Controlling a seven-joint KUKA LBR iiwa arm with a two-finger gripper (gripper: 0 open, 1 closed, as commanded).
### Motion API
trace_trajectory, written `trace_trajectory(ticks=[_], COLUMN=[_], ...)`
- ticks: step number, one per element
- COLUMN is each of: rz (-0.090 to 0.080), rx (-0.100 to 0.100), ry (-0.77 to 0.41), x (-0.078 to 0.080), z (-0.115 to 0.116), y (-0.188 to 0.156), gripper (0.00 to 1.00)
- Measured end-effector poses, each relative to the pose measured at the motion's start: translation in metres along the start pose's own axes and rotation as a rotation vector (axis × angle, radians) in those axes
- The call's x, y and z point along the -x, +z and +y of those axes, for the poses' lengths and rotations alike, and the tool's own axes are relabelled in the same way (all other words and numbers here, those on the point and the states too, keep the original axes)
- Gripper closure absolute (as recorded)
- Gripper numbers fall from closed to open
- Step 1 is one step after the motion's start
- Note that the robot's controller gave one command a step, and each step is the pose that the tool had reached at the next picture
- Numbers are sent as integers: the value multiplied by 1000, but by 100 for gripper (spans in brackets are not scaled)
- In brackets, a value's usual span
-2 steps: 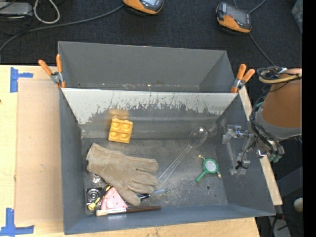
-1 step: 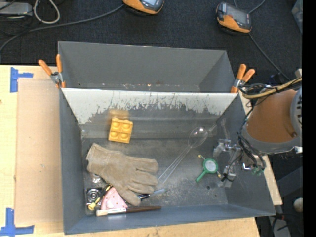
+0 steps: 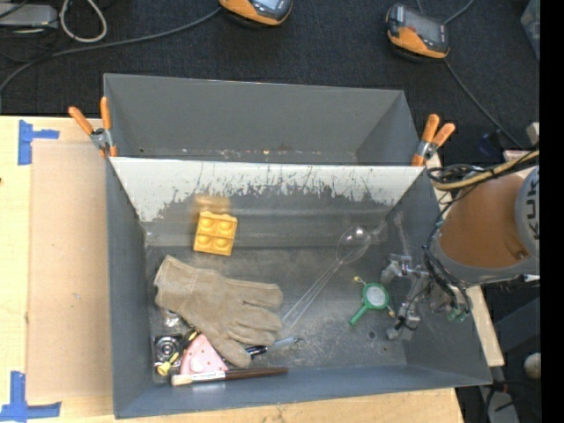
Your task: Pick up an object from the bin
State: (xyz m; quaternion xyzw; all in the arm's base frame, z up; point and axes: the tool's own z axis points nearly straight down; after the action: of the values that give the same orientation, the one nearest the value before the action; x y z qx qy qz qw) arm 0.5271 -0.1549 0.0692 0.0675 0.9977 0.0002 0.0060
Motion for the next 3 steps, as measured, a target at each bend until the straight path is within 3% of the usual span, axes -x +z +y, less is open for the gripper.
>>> trace_trajectory(ticks=[1,2,3], rz=[14,14,28], rx=[1,1,3], ry=[144,143,143], x=[13,13,9], z=[5,5,6], y=[0,0,-17], gripper=[100,100,100])
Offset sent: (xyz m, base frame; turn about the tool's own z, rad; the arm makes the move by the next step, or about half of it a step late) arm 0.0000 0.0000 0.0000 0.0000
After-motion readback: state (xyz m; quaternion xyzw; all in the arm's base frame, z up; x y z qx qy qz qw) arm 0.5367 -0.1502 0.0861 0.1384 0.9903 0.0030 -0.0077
